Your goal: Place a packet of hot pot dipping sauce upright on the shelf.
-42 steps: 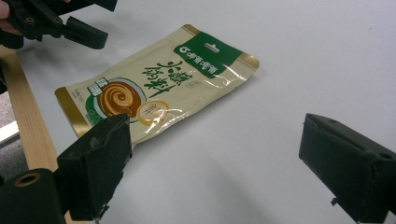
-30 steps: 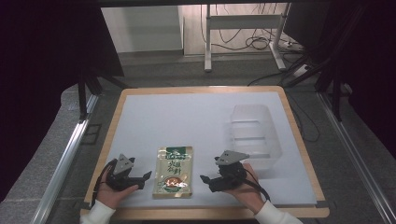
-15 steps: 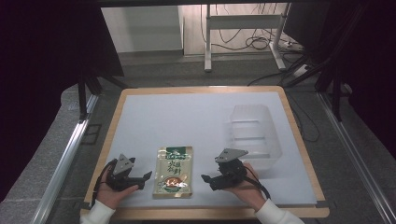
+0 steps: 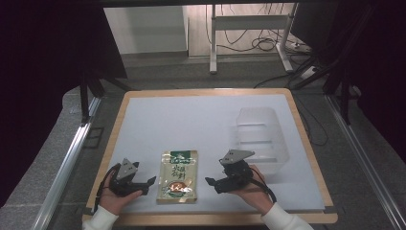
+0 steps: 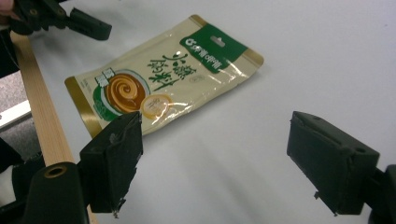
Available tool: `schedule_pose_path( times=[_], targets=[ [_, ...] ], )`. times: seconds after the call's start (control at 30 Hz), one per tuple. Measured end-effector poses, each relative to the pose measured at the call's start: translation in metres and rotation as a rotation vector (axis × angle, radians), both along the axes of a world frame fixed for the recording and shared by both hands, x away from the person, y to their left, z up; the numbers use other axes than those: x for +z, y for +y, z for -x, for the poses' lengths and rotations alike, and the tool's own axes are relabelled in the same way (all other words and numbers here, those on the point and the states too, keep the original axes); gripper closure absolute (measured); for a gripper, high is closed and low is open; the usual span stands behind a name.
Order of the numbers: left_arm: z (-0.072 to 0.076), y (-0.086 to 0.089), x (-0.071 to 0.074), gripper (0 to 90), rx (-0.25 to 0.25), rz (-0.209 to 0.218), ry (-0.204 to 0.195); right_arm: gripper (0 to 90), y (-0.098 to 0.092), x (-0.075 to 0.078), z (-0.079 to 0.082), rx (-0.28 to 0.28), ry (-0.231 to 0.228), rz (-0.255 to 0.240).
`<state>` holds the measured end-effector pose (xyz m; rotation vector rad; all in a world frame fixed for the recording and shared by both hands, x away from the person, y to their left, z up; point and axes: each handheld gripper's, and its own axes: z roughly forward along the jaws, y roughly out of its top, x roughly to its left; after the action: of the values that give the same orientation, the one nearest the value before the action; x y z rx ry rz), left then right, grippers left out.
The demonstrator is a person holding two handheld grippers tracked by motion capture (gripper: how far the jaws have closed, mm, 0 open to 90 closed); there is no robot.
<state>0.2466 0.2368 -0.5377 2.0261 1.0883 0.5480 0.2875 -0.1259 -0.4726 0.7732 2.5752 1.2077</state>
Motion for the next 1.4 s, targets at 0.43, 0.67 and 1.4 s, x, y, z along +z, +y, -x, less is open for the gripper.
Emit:
schedule_pose_path(
  times=[0.43,0.67,1.4],
  targets=[
    [0.001,0.000,0.001,14.7,0.004,0.015,-0.005,20.1,0.004,0.025,-0.009,0.008,0.003,-0.025],
    [0.001,0.001,0.002,14.7,-0.004,0.010,-0.004,20.7,0.003,0.043,-0.012,0.019,-0.017,-0.017],
    [0.000,0.001,0.001,14.7,0.000,0.008,-0.001,20.8,0.032,0.061,-0.036,0.097,0.001,0.017]
  ],
)
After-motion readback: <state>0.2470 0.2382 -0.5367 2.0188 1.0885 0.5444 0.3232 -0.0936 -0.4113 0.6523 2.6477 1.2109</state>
